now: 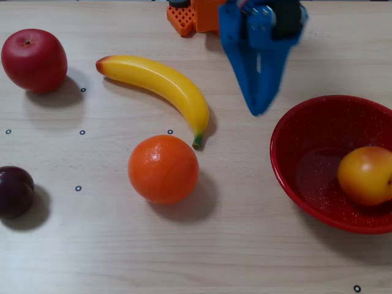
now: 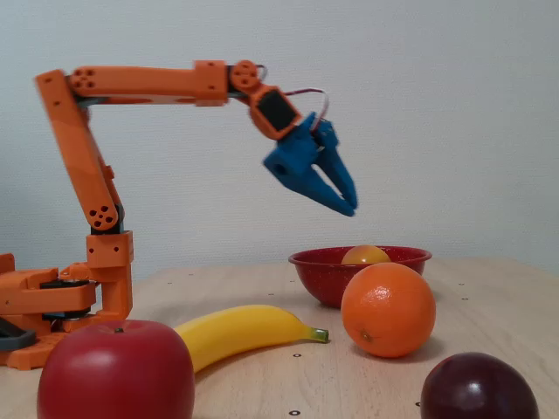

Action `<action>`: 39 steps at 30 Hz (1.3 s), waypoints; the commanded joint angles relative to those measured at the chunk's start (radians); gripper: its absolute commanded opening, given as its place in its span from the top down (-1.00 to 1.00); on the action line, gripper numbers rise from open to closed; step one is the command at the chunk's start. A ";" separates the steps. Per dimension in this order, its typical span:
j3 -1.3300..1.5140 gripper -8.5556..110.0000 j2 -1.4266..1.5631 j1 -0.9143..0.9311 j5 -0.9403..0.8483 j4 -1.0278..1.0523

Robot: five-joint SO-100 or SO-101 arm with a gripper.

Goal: Put peach in the red bowl.

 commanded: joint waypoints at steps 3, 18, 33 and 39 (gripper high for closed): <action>0.063 0.86 0.273 0.048 0.031 0.080; 0.471 0.86 0.885 0.135 0.086 0.247; 0.946 0.86 1.338 0.170 0.198 0.322; 1.140 0.86 1.390 0.184 0.222 0.202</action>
